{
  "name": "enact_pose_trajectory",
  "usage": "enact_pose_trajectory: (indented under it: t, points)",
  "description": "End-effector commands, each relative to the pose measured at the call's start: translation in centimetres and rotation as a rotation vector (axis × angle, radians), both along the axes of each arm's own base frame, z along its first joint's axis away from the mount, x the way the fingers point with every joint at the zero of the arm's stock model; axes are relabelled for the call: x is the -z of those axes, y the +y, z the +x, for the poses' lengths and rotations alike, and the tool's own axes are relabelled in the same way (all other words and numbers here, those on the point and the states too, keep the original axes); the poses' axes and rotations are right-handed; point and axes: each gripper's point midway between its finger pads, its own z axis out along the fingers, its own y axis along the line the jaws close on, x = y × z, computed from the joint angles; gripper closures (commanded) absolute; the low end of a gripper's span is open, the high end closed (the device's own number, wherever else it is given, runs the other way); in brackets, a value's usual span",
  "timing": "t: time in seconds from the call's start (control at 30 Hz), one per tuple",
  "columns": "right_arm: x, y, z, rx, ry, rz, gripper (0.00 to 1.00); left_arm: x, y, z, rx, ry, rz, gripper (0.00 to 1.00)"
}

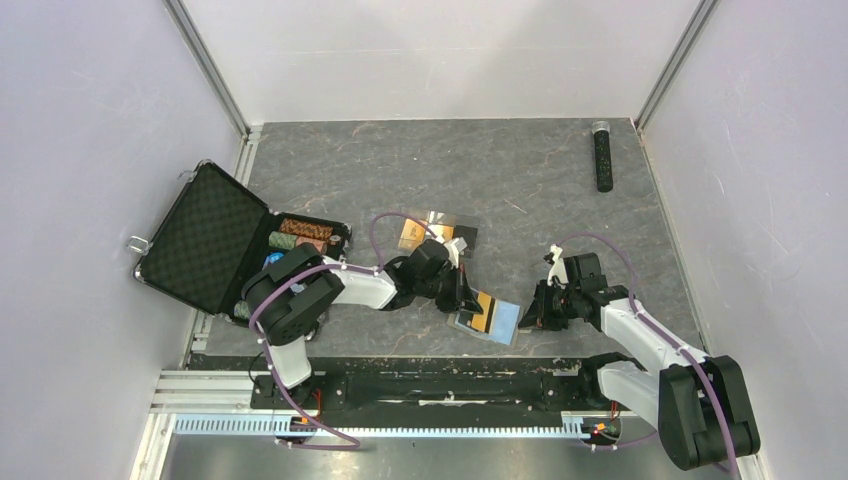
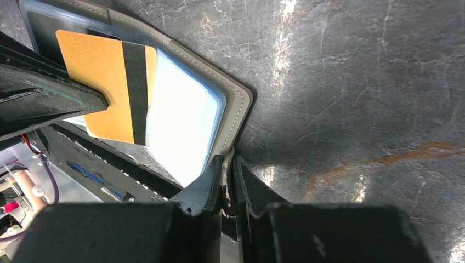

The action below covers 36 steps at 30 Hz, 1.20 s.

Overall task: Put the credit cards into the card holder
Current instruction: Insert the credit card into the card holder.

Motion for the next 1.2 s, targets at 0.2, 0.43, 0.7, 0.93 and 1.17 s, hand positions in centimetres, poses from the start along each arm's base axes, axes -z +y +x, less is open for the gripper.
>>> enact_pose_trajectory:
  t: [0.2,0.43,0.7,0.93,1.17]
  points:
    - [2.3,-1.2,-2.0,0.005,0.064,-0.070,0.97,0.2,0.1,-1.5,-0.002,0.048,-0.010,0.98]
    - [2.3,-1.3,-2.0,0.007,0.065,-0.071,0.97,0.5,2.0,-1.0,-0.064,0.023,0.106,0.98]
    - [2.3,-1.2,-2.0,0.005,0.064,-0.067,0.98,1.0,1.7,-1.4,-0.062,0.023,0.162,0.98]
    - [2.5,-1.2,-2.3,0.003,0.071,-0.064,0.97,0.8,0.3,-2.0,-0.006,0.036,0.112,0.98]
    - [2.5,-1.1,-2.3,-0.001,0.072,-0.063,0.98,0.3,-0.7,-2.6,0.042,0.045,0.049,0.98]
